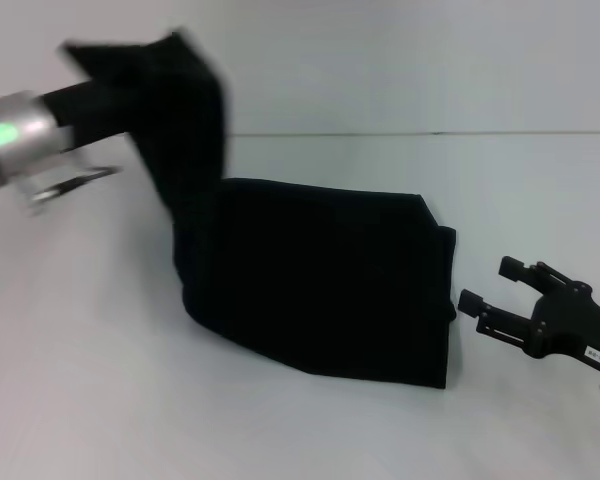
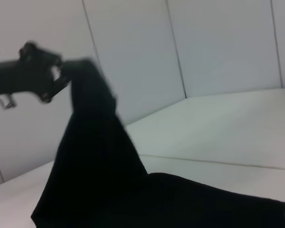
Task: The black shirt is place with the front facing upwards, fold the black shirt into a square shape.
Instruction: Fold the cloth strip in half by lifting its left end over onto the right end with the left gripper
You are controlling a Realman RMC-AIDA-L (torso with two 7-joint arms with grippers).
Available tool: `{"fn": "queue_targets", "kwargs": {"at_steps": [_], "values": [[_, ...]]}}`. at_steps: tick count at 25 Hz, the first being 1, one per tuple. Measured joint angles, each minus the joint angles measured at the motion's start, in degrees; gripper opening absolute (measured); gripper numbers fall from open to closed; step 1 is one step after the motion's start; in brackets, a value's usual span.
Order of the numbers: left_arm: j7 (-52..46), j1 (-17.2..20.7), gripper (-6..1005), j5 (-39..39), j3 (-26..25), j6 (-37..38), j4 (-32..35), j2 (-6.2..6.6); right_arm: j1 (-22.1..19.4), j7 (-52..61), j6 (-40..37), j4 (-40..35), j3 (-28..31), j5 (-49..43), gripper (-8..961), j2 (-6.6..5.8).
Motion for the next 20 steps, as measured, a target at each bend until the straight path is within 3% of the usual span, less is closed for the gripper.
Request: {"fn": "queue_targets", "kwargs": {"at_steps": [5, 7, 9, 14, 20], "values": [[0.65, -5.46, 26, -0.04, 8.32, -0.77, 0.08, -5.01, -1.08, 0.0, 0.13, 0.38, 1.13, 0.01, 927, 0.01], [1.03, -5.62, 26, 0.0, 11.6, -1.53, -0.04, -7.34, -1.17, 0.0, 0.46, 0.57, 1.36, -0.01, 927, -0.02], [1.53, -4.87, 27, -0.1, 14.66, -2.68, -1.32, -8.63, -1.1, 0.0, 1.07, 0.79, 1.4, -0.1, 927, -0.01], [8.89, -2.68, 27, -1.4, 17.83, -5.91, -13.83, -8.91, 0.12, -0.01, 5.3, 2.8, 1.29, -0.19, 927, 0.09], [14.11, -0.98, 26, -1.45, 17.97, -4.7, -17.45, -9.02, 3.82, -0.59, 10.75, 5.87, 0.8, -0.14, 927, 0.45]]}}
